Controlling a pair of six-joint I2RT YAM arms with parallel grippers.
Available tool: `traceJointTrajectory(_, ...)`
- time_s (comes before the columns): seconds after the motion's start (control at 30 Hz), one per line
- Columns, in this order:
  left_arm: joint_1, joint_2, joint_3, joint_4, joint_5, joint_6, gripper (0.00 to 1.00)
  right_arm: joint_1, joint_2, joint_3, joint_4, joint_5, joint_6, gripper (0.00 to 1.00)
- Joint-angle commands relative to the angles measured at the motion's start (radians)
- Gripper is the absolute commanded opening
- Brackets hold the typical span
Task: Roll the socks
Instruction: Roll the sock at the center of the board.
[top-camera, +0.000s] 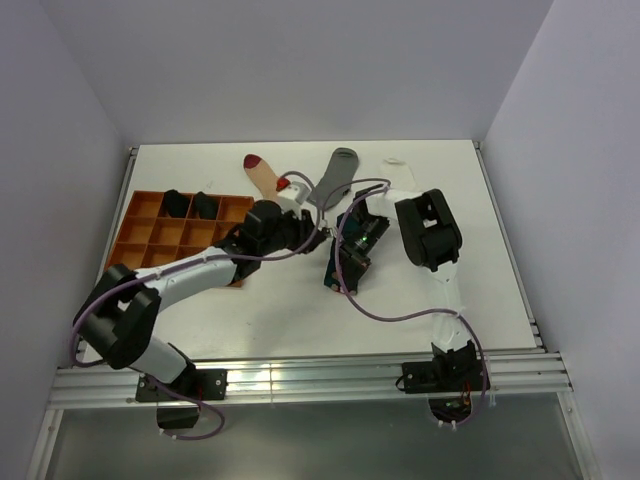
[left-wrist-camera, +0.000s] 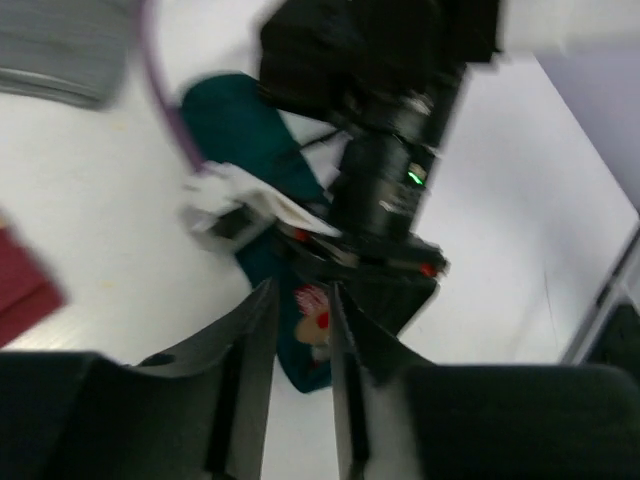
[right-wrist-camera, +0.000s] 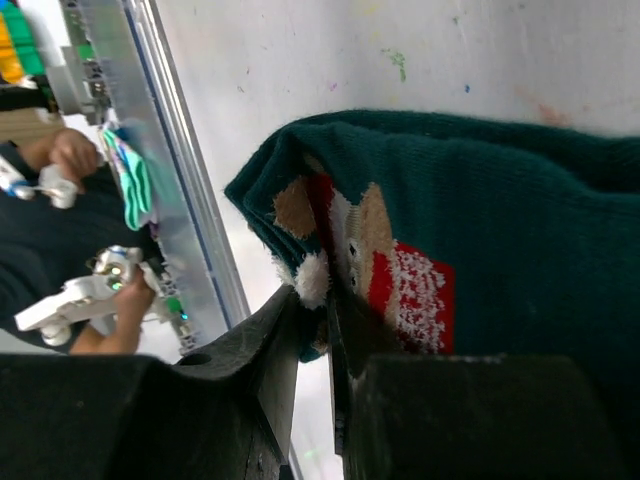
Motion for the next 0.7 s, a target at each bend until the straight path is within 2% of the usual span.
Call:
traceJointTrajectory(0.0, -0.036, 0.065, -0.013, 0.112, 0.191, 0.063, 0.35, -0.019, 0.029, 0.030, -0.101, -0.003, 0.002, 0.22)
traceJointTrajectory(0.07, -0.036, 0.115, -0.010, 0.134, 0.245, 0.063, 0.39, -0.028, 0.034, 0.031, -0.084, 0.006, 0.028, 0.22)
traceJointTrajectory(0.1, -0.036, 0.132, -0.008, 0.142, 0.308, 0.066, 0.39, -0.029, 0.035, 0.031, -0.079, 0.009, 0.036, 0.22)
traceJointTrajectory(0.23, -0.038, 0.216, -0.013, 0.181, 0.403, 0.061, 0.41, -0.040, 0.035, 0.030, -0.027, 0.029, 0.108, 0.22)
traceJointTrajectory(0.67, -0.038, 0.353, 0.010, 0.227, 0.462, 0.049, 0.42, -0.045, 0.048, 0.031, 0.036, 0.078, 0.203, 0.22)
